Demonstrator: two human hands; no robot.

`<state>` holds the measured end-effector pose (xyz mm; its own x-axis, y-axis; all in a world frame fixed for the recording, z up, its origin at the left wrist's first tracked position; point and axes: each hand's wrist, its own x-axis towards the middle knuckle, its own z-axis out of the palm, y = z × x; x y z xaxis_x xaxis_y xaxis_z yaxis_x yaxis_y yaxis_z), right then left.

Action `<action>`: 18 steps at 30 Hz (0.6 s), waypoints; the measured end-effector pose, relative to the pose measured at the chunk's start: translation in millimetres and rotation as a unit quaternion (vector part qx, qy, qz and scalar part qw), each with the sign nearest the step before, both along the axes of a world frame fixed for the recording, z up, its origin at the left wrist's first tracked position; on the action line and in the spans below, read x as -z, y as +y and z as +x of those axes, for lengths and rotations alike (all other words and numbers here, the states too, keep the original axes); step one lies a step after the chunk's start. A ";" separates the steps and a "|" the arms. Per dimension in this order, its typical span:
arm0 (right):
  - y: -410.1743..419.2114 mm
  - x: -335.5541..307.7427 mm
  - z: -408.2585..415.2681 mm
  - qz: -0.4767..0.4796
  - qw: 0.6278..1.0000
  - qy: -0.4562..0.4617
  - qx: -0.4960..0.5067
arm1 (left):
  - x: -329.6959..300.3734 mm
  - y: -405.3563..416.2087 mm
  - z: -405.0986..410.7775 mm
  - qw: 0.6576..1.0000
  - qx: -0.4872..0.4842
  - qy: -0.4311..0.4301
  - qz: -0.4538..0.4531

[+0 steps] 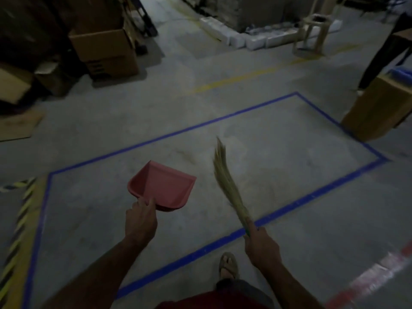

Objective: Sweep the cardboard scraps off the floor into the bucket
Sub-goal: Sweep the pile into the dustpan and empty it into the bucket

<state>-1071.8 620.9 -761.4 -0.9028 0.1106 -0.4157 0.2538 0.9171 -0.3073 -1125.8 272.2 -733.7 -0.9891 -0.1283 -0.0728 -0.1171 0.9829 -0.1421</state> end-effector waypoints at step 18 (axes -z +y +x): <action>-13.8 32.1 -276.3 -0.004 0.986 -0.082 -0.148 | 8.1 -45.0 -251.9 0.984 -0.144 0.094 0.033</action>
